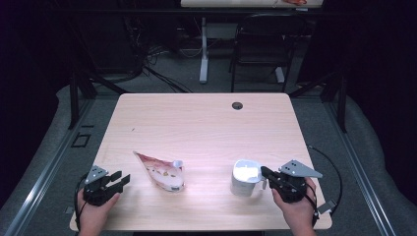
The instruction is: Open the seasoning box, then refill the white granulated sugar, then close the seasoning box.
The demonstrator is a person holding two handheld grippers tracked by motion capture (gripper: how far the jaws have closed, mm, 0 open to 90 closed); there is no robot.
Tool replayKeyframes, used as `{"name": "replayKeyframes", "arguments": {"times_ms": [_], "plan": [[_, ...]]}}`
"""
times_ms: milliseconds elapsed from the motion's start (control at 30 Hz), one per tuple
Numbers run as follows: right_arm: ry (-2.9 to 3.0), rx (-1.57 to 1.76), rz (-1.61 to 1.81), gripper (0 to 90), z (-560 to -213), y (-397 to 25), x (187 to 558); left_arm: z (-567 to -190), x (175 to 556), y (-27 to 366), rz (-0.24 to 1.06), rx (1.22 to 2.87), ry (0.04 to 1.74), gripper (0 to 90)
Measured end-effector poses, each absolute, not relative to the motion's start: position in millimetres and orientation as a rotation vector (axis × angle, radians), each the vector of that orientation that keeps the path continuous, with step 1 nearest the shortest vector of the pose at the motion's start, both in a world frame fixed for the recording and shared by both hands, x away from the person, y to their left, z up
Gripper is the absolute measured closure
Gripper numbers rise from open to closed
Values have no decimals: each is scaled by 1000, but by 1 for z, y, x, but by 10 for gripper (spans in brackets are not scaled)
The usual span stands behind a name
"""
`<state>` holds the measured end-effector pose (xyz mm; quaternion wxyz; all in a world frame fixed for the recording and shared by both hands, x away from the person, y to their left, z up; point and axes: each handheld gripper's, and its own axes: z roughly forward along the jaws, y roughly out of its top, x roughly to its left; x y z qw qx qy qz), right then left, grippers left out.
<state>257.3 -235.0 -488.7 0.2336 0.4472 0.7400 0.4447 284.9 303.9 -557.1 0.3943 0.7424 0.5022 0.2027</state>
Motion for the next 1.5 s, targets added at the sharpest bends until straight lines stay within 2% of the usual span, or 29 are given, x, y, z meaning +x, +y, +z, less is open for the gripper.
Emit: {"name": "replayKeyframes", "arguments": {"times_ms": [1500], "plan": [[2026, 1267, 1269, 900, -493, -238, 262, -557, 283, 305, 526, 1869, 1273, 581]]}}
